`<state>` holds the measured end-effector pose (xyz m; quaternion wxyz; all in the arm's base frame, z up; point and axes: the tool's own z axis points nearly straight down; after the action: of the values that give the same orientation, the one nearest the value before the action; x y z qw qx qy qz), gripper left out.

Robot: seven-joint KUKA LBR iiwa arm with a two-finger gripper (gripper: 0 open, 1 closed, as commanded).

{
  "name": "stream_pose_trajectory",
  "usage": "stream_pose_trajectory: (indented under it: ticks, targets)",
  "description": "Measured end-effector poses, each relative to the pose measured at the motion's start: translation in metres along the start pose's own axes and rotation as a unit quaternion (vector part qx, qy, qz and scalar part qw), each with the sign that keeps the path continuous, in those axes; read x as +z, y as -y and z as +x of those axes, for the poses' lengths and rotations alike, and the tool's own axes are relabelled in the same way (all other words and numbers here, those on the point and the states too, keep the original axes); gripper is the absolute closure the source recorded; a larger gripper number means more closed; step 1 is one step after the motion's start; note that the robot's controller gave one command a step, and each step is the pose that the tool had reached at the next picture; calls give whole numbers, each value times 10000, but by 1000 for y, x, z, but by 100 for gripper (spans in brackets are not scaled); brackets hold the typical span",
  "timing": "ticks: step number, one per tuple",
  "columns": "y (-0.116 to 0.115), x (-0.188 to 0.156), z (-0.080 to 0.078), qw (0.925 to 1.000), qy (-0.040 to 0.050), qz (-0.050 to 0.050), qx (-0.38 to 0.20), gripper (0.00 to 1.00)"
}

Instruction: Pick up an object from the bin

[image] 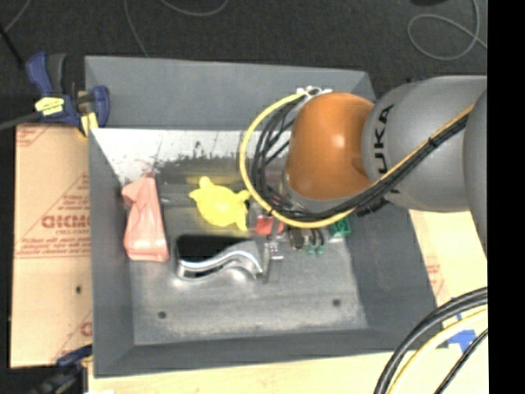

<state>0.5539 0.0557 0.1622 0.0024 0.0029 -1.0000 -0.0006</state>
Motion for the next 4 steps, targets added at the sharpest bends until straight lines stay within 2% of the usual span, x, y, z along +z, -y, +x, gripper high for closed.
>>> stream_pose_trajectory:
  ticks: [1, 2, 3, 4]
  targets:
    - [0, -4, -1, 10000, 32, -3, 6, 0]
    - [-37, 34, -14, 9999, 78, 6, -150, 0]
    - [-51, 75, -35, 9950, 50, -13, -993, 0]
    - [-41, 89, -21, 9950, 79, -2, 995, 100]
